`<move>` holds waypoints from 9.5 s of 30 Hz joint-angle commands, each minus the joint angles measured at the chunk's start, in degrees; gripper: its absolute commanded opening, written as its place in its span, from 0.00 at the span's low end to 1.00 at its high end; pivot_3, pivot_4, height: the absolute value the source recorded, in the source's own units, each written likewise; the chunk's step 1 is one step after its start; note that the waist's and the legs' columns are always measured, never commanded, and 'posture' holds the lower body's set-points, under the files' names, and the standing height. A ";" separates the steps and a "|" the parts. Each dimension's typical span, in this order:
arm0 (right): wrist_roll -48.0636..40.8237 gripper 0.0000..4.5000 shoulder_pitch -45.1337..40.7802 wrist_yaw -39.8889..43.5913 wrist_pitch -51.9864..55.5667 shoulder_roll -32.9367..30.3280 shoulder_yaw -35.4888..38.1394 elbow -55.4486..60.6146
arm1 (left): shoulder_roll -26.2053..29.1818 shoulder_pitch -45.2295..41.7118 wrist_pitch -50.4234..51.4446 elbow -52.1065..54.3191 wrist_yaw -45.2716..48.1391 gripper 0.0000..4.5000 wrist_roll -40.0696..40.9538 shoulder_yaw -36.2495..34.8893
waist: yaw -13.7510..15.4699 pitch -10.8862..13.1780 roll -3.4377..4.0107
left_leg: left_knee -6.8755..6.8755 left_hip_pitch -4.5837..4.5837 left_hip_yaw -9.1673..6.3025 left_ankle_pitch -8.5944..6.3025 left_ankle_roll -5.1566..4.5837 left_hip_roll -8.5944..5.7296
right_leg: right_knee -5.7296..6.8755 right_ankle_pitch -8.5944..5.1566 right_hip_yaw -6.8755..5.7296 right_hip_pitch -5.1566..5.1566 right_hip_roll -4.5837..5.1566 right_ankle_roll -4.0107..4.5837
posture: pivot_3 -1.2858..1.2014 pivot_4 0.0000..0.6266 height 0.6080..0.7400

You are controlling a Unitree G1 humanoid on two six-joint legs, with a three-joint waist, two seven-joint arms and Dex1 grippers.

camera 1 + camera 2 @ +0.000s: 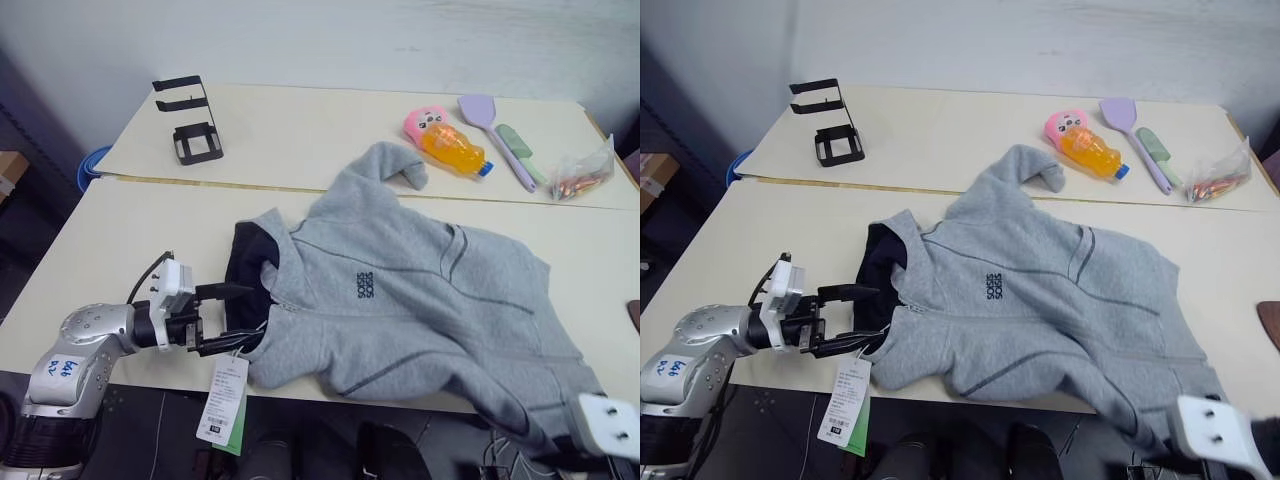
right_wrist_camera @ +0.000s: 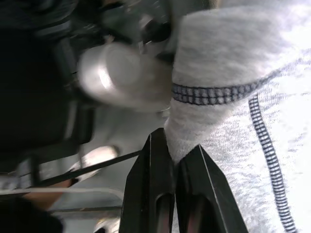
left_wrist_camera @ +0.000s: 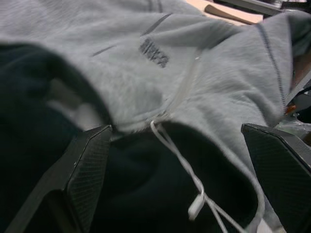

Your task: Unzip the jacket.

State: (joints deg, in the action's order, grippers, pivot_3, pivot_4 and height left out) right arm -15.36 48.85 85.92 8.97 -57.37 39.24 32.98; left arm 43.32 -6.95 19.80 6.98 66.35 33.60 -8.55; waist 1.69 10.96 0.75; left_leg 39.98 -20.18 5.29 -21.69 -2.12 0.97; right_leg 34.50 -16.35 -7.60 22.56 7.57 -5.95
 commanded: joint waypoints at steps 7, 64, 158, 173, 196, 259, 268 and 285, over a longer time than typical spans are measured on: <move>-11.22 0.15 -7.41 -3.79 -4.62 10.12 -0.73 -6.26 | 1.44 -0.87 3.31 1.58 1.70 1.00 2.47 -0.95 | -0.48 0.02 -0.10 | 0.06 0.10 0.11 0.00 0.00 -0.01 | 0.08 0.04 0.17 -0.01 0.08 -0.06 | 0.52 0.24 1.00; -15.86 1.00 -38.17 -22.07 -9.05 17.48 -20.08 -8.83 | 10.08 -7.88 48.69 7.00 -5.68 0.01 38.89 -11.56 | -0.66 0.04 -0.03 | 0.05 0.00 0.14 0.04 0.12 0.04 | 0.64 -0.04 0.14 0.28 -0.04 0.24 | 0.52 0.24 1.00; -10.55 0.00 -40.30 -37.73 -1.84 8.60 -5.51 -18.23 | -7.42 -16.60 -9.98 -19.93 2.21 1.00 -26.22 24.07 | -0.51 -0.31 0.04 | 0.01 0.09 0.30 0.42 -0.33 -0.23 | 0.24 0.29 0.22 0.05 0.11 -0.17 | 0.52 0.24 1.00; 9.16 0.00 -33.42 -47.79 -26.88 0.92 10.33 -57.13 | -6.01 -13.54 -6.99 -17.68 1.05 1.00 -25.62 23.28 | -1.23 -0.49 0.34 | -0.20 0.43 0.45 0.36 -0.26 -0.18 | 0.07 0.27 0.39 -0.17 0.18 -0.13 | 0.52 0.24 1.00; 19.97 0.00 -55.35 -75.94 -32.39 -18.50 -6.54 -97.85 | -3.77 -11.09 -8.19 -17.25 -0.67 1.00 -26.83 23.19 | -1.97 -0.85 1.01 | -0.88 1.02 1.08 0.46 -0.10 -0.18 | 0.00 0.20 1.05 -0.08 0.16 -0.04 | 0.52 0.24 1.00; 24.79 0.00 -88.82 -84.70 -30.32 -19.26 -27.43 -107.60 | 1.06 -8.38 -16.51 -24.00 4.26 1.00 -29.59 27.06 | -4.93 -1.32 1.87 | -1.96 1.97 1.63 0.60 0.31 -0.06 | 0.13 -0.02 1.50 -0.19 0.02 0.22 | 0.52 0.24 1.00; 11.50 0.00 -84.55 -54.21 -40.80 -10.67 -22.37 -99.66 | -0.94 -7.52 -16.51 -22.83 1.78 1.00 -26.29 23.91 | -5.25 -1.30 1.82 | -2.05 2.15 1.62 0.60 0.34 0.01 | 0.01 -0.02 1.47 -0.64 -0.08 0.22 | 0.52 0.24 1.00; -16.82 1.00 -36.95 -34.83 -9.09 -3.71 8.31 -44.07 | -2.28 -2.86 -21.97 -17.19 2.92 1.00 -19.69 15.65 | -5.11 -1.13 1.43 | -2.26 1.89 1.75 0.52 0.41 0.09 | 0.13 -0.03 1.67 -0.17 -0.13 0.23 | 0.52 0.24 1.00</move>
State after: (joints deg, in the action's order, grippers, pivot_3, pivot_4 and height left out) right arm -25.77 11.31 48.30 -5.62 -61.71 45.06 -20.56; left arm 40.90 -12.23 -2.45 -8.34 67.88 14.53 5.89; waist -3.42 9.83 2.19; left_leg 37.68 -18.23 7.03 -21.27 -1.55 1.11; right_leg 34.62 -16.38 -5.93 22.37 7.40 -5.71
